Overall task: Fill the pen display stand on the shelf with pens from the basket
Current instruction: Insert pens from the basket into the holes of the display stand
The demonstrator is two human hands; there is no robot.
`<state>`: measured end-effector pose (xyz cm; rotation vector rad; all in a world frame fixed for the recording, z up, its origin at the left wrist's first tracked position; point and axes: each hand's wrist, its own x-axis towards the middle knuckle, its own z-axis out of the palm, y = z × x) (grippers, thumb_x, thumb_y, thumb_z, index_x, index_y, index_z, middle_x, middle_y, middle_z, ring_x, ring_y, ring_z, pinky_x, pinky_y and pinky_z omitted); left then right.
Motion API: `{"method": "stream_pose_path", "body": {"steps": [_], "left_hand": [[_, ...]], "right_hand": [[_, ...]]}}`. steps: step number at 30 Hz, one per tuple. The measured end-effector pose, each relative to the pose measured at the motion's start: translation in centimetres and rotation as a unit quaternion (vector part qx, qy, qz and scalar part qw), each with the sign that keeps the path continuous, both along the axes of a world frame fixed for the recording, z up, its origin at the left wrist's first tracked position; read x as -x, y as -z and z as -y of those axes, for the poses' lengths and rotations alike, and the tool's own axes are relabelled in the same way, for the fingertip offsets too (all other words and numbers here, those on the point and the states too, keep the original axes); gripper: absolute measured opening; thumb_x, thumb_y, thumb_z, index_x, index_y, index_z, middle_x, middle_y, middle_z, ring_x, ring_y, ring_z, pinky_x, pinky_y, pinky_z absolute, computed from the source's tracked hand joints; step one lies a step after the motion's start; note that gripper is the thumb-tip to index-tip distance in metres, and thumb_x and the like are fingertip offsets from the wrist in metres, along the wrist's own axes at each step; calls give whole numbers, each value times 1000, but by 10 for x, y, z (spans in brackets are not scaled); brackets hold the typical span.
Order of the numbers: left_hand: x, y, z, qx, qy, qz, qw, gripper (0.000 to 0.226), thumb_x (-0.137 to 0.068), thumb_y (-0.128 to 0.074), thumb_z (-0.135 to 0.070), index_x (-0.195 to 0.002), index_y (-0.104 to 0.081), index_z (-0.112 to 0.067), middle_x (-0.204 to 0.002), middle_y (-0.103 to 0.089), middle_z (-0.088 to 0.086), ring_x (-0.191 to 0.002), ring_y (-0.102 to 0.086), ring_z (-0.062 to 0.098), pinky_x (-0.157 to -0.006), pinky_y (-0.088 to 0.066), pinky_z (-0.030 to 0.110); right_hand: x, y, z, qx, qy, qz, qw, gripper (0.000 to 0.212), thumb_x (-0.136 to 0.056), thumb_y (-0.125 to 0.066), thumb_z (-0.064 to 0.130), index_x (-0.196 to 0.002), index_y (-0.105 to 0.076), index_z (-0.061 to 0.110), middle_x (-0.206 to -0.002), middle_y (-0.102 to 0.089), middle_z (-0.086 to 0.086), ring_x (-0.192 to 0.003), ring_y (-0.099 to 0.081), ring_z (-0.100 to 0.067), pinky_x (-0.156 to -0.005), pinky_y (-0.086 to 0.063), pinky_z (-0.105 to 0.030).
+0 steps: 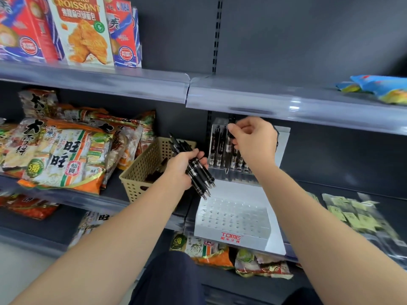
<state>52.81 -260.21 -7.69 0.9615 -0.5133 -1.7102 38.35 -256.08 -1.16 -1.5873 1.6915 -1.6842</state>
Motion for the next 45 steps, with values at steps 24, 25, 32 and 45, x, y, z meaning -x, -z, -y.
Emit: {"method": "stream_pose_path", "body": {"steps": [24, 25, 32, 45], "left_hand": [[26, 9, -26, -7, 56, 81, 995, 18, -87, -68, -11, -99, -61, 0, -72, -66, 13, -60, -67, 26, -58, -55, 35], [26, 9, -26, -3, 54, 82, 995, 19, -86, -68, -10, -99, -61, 1, -73, -66, 13, -59, -68, 26, -57, -56, 34], [27, 10, -29, 11, 38, 66, 997, 27, -83, -71, -7, -105, -60, 4, -81, -63, 15, -68, -66, 25, -53, -57, 32], [33, 8, -36, 48, 50, 63, 996, 18, -83, -70, -4, -97, -65, 6, -76, -69, 16, -64, -69, 23, -59, -58, 34]], "right_hand": [[32, 20, 7, -25, 68, -67, 995, 14, -89, -65, 28, -84, -65, 14, -66, -57, 10, -64, -54, -11, -61, -39, -24], [32, 23, 8, -36, 69, -75, 994, 15, -88, -66, 28, -83, -66, 14, -64, -56, 11, -62, -53, -10, -61, -38, -23], [34, 32, 7, -104, 72, -132, 983, 19, -89, -66, 32, -80, -66, 14, -64, -62, 1, -54, -52, -12, -50, -36, -16], [36, 33, 9, -146, 76, -194, 967, 25, -88, -64, 37, -80, -62, 13, -58, -56, 2, -57, -54, -18, -49, -37, -21]]}}
